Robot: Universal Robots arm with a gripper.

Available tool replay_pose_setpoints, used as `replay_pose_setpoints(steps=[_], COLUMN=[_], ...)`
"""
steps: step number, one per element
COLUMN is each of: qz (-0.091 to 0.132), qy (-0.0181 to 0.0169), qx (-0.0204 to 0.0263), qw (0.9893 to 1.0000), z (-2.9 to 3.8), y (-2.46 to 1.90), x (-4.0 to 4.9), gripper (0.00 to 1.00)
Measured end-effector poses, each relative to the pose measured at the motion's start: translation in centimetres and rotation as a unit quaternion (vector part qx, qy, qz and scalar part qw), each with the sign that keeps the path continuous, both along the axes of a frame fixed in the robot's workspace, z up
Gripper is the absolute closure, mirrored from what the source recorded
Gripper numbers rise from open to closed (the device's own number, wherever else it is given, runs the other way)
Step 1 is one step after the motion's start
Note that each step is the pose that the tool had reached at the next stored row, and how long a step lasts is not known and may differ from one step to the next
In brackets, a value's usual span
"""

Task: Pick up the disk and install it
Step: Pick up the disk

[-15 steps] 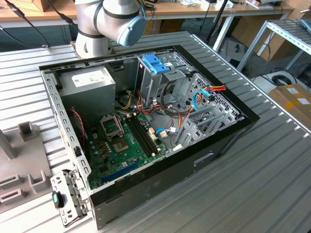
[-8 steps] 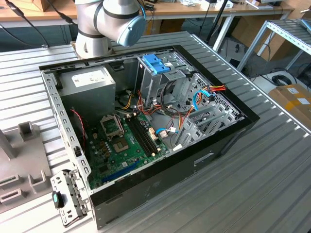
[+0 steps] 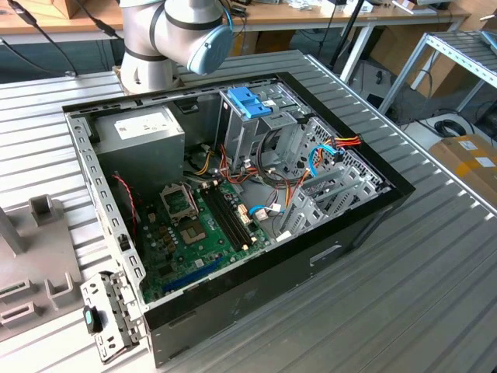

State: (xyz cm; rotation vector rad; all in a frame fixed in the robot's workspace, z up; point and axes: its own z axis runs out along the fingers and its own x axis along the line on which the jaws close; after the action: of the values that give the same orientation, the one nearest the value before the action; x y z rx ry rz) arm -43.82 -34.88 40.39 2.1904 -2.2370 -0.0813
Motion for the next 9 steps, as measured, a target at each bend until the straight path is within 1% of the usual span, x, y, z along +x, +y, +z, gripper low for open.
replay_pose_setpoints(steps=[6,7,9], qz=[0.0,0.0,0.0], qy=[0.0001,0.0,0.0], qx=[-0.0001,0.0,0.0], qw=[1.0,1.0,1.0], z=[0.2,0.3,0.79], y=[0.01,0.02,0.02], x=[0.01,0.0,0.0], gripper=[0.63,0.63,0.63])
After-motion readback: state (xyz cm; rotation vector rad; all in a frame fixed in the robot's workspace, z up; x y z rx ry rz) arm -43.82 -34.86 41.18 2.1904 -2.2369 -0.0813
